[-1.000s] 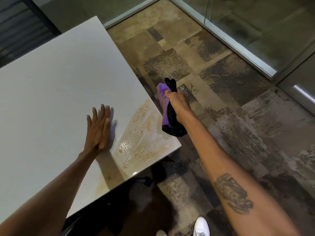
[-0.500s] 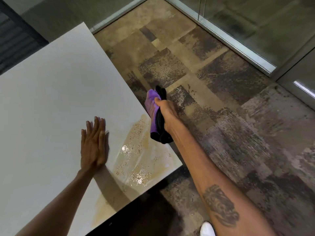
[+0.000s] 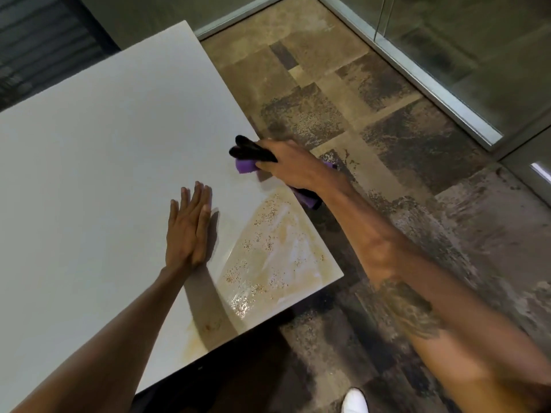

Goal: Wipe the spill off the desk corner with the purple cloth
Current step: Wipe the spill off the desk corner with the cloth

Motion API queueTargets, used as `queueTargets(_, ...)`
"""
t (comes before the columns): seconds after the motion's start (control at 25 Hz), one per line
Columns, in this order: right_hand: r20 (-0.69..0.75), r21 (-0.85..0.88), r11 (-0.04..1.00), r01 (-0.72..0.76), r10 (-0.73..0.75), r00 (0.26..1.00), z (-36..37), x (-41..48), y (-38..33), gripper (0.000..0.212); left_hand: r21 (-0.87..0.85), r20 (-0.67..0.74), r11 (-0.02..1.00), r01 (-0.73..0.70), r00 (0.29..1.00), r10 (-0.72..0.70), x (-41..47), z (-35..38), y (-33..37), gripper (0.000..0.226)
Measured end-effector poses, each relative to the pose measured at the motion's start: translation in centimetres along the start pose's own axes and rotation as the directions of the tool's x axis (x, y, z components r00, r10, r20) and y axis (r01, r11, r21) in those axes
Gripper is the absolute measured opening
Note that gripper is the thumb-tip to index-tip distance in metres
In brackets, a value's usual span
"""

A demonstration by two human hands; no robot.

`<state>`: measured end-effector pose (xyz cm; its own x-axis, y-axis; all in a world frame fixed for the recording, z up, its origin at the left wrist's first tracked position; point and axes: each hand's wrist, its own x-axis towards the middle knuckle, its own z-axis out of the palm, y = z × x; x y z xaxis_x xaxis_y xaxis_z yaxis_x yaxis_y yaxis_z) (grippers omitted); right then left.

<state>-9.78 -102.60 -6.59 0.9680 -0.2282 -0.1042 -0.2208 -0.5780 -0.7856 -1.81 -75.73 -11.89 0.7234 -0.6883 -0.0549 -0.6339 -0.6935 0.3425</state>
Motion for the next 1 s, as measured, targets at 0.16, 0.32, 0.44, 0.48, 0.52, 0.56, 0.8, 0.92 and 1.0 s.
queueTargets(0.16, 0.283, -0.302, 0.948, 0.102, -0.013, 0.959, 2.1, -1.5, 0.6, 0.060, 0.055, 0.028, 0.998, -0.043, 0.999, 0.041, 0.0, 0.0, -0.5, 0.071)
queueTargets(0.32, 0.253, -0.262, 0.964, 0.033, 0.036, 0.967, 2.9, -4.5, 0.5, 0.059, -0.116, 0.100, 0.982, -0.151, 0.982, 0.163, -1.3, -0.9, -1.7, 0.099)
queueTargets(0.44, 0.213, -0.217, 0.976, -0.024, 0.071, 0.974, 4.0, -7.7, 0.6, 0.059, -0.135, 0.168, 0.965, -0.224, 0.955, 0.245, -3.5, -1.2, -3.5, 0.087)
queueTargets(0.48, 0.207, -0.217, 0.975, -0.047, 0.093, 0.974, 4.3, -8.7, 0.6, 0.058, -0.137, 0.185, 0.961, -0.238, 0.947, 0.261, -4.6, -1.3, -4.2, 0.083)
queueTargets(0.52, 0.201, -0.211, 0.975, -0.075, 0.118, 0.972, 4.4, -9.6, 0.4, 0.058, -0.136, 0.199, 0.959, -0.247, 0.942, 0.271, -5.5, -1.5, -5.0, 0.078)
queueTargets(0.56, 0.196, -0.199, 0.975, -0.101, 0.141, 0.970, 4.4, -10.5, 0.2, 0.058, -0.134, 0.210, 0.959, -0.252, 0.938, 0.276, -6.3, -1.6, -6.0, 0.073)
queueTargets(0.8, 0.146, -0.241, 0.947, -0.214, 0.253, 0.956, 5.4, -16.4, -1.5, 0.063, -0.066, 0.202, 0.964, -0.256, 0.943, 0.265, -11.3, -2.2, -11.0, 0.056)
queueTargets(0.92, 0.093, -0.387, 0.890, -0.241, 0.297, 0.950, 6.2, -18.7, -3.4, 0.061, -0.037, 0.202, 0.969, -0.245, 0.948, 0.248, -13.1, -2.3, -12.0, 0.054)
queueTargets(1.0, -0.002, -0.483, 0.830, -0.278, 0.316, 0.949, 7.2, -20.3, -5.1, 0.045, -0.028, 0.192, 0.971, -0.236, 0.952, 0.237, -14.0, -2.4, -12.2, 0.055)
